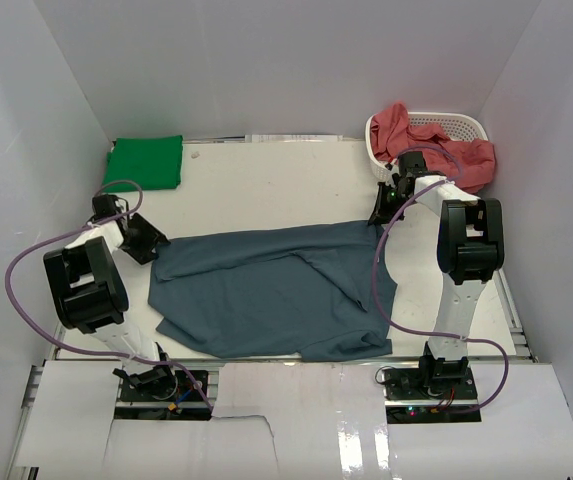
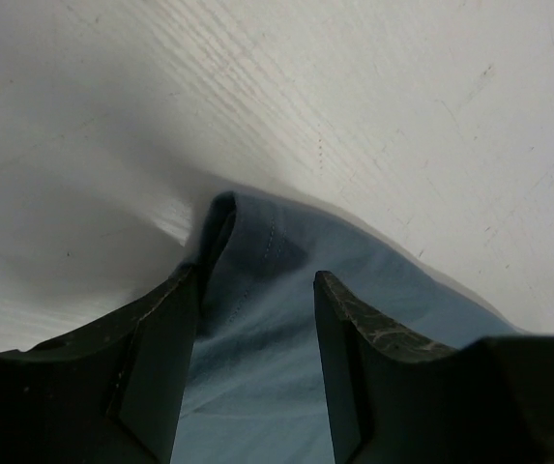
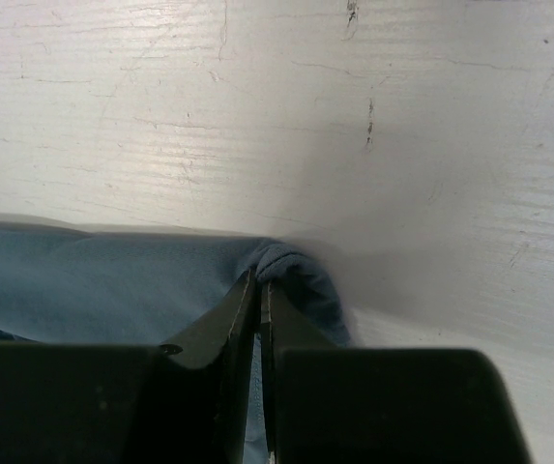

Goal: Fold and stack the t-shirts
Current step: Fold the flattened tshirt in 1/3 of the way

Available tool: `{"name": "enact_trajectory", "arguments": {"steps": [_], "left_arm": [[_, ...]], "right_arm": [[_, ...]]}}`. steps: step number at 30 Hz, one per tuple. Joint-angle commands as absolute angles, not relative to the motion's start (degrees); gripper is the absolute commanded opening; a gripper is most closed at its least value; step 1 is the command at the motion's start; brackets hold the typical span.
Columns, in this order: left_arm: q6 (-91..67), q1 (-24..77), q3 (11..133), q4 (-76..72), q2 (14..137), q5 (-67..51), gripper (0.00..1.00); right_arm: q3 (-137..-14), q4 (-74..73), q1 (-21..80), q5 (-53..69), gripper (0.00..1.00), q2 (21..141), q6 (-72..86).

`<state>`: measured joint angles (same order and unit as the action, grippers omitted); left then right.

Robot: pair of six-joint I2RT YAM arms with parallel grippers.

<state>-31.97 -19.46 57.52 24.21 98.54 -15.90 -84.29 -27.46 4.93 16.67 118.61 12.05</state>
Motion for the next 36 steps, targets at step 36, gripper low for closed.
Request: {"name": "enact_trajectory", "arguments": {"steps": [36], "left_arm": [[-30.59, -21.80, 58.45, 25.58, 96.15, -15.20, 0.55]], "right_arm": [[-85.08, -26.89, 4.92, 17.67, 0.08, 118.65, 12.39]]}}
